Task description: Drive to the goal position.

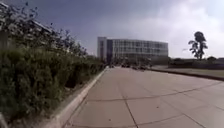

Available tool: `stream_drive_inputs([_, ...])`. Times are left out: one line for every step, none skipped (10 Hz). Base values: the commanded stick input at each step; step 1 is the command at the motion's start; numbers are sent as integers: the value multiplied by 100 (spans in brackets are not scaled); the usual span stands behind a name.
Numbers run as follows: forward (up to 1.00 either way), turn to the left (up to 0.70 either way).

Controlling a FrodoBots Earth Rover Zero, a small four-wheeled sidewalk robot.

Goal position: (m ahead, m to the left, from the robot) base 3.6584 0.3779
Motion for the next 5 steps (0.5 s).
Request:
stream_drive_inputs([70,0])
stream_drive_inputs([70,0])
stream_drive_inputs([70,0])
stream_drive_inputs([70,0])
stream_drive_inputs([70,0])
